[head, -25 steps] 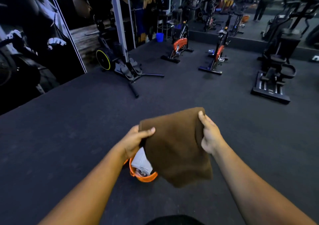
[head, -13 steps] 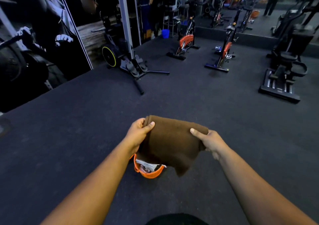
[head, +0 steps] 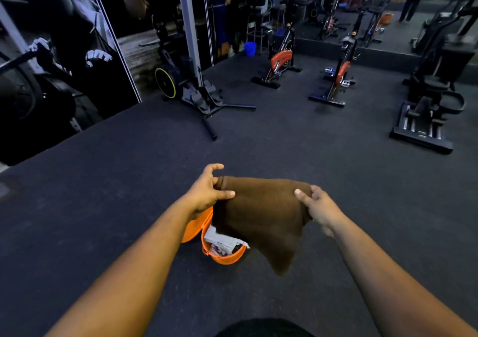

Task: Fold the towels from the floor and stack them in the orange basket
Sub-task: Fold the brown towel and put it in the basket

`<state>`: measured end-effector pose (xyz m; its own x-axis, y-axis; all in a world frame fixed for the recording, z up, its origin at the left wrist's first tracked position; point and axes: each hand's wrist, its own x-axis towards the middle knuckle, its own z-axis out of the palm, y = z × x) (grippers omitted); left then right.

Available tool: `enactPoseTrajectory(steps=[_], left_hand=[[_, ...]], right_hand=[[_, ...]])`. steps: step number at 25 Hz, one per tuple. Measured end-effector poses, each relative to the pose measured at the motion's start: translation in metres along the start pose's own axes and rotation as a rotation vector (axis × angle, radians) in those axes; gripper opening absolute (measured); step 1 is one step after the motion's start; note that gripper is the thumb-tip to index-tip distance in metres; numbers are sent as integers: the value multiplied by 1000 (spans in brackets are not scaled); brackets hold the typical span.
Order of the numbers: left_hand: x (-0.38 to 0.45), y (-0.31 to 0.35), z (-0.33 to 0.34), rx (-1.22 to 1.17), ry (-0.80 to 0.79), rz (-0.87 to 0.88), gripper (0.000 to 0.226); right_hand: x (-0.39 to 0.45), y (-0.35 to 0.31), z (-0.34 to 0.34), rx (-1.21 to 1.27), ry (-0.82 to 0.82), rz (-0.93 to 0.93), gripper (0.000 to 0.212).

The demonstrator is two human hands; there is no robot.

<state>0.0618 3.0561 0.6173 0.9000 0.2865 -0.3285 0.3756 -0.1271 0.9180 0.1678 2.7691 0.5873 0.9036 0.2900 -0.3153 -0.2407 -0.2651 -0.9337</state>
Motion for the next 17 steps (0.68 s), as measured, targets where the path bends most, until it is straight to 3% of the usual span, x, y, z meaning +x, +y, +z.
enactPoseTrajectory(steps=[2, 4, 7, 9, 11, 13, 15, 17], left_hand=[[0, 3, 1, -110, 65, 16, 80], [4, 2, 7, -192, 128, -7, 70], [9, 2, 14, -228, 209, 32, 55], [7, 6, 14, -196, 101, 120, 56], [6, 11, 13, 32, -17, 188, 78], [8, 18, 15, 442, 50, 221, 94], [9, 25, 19, 701, 189, 295, 82], [10, 34, 17, 860, 290, 387, 48]], right_hand=[[6, -2, 0, -39, 213, -8, 27], [8, -3, 5, 68, 304, -27, 30], [5, -8, 3, 309, 175, -45, 36], [9, -4, -6, 272, -27, -96, 52], [15, 0, -19, 117, -206, -162, 82], [18, -7, -29, -251, -255, -262, 99], [21, -17, -31, -630, -196, -401, 88], [24, -27, -34, -762, -69, -504, 64]])
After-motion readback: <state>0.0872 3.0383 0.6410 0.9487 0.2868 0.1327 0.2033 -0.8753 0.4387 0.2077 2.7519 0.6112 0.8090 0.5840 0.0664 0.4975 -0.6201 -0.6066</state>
